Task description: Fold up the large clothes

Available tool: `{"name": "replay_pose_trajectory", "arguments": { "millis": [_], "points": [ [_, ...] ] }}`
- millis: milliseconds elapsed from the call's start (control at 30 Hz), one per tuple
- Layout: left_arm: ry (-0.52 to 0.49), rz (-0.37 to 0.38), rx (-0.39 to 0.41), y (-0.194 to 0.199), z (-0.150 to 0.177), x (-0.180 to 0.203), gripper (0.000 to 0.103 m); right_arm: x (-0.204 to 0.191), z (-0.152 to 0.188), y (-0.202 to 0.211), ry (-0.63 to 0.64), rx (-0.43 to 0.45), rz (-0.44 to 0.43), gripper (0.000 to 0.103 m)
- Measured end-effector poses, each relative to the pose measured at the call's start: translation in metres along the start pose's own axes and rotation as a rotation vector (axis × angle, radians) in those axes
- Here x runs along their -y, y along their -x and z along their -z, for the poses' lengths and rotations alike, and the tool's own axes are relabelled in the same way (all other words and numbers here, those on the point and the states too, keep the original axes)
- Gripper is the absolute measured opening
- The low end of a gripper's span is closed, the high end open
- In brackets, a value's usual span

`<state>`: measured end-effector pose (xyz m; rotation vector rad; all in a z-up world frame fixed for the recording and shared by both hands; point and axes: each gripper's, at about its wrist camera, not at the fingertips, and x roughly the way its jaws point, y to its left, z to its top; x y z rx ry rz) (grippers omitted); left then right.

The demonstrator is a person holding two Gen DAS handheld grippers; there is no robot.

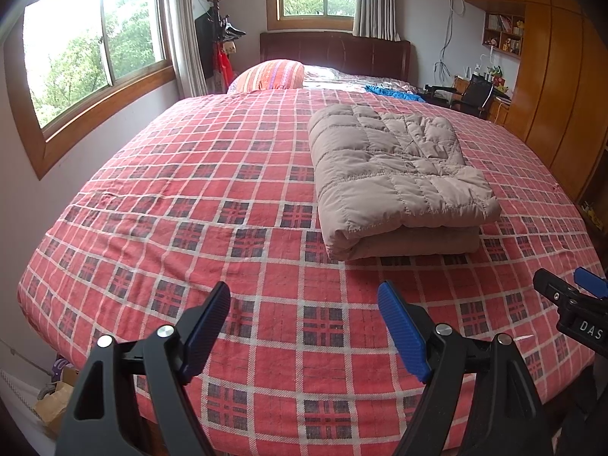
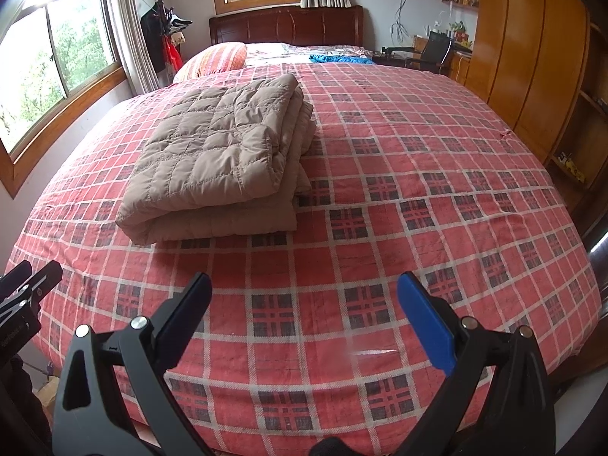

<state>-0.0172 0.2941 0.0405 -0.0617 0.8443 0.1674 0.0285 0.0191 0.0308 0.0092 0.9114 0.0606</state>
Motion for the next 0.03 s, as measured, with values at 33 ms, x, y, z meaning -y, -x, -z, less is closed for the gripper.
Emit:
{"name": "replay_pose_trajectory", "arguments": {
  "millis": [33],
  "points": [
    [0.000, 0.000, 0.000, 0.0000, 0.0000, 0.0001, 0.080, 0.0004, -0.0001, 0.0000, 0.000, 0.001, -0.001, 0.098]
  ]
}}
